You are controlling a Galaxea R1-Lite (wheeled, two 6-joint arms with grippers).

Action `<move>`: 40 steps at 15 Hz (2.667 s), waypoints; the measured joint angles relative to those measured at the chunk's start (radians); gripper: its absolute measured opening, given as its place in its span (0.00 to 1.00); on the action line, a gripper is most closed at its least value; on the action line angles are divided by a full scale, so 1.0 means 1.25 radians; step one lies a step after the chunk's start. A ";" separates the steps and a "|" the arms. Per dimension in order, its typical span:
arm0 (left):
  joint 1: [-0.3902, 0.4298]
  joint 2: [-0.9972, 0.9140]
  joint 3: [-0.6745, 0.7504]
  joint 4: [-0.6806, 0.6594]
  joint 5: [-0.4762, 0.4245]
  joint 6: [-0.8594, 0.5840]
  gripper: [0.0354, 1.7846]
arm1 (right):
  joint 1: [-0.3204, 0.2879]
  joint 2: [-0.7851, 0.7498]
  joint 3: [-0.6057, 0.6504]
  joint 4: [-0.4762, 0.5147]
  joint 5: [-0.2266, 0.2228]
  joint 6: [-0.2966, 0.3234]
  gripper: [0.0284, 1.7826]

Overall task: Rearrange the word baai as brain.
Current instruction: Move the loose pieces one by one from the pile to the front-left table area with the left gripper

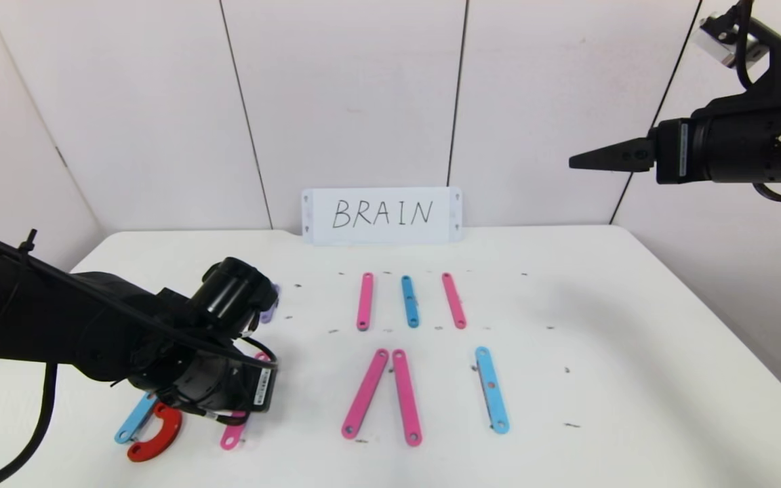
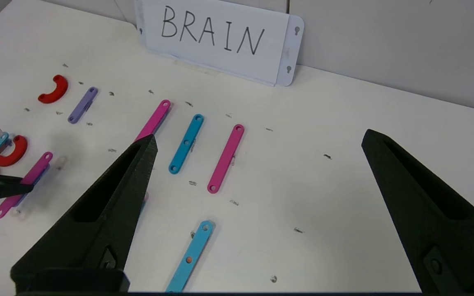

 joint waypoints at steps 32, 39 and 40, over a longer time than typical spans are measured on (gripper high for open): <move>0.002 0.014 0.016 0.001 -0.004 0.001 0.95 | 0.004 0.003 0.004 0.000 0.000 -0.004 0.98; 0.002 -0.013 -0.016 0.009 0.002 0.003 0.97 | 0.004 0.002 0.004 0.000 0.000 -0.004 0.98; 0.002 -0.025 -0.033 0.018 0.003 0.007 0.97 | 0.004 0.002 0.004 0.000 0.000 -0.004 0.98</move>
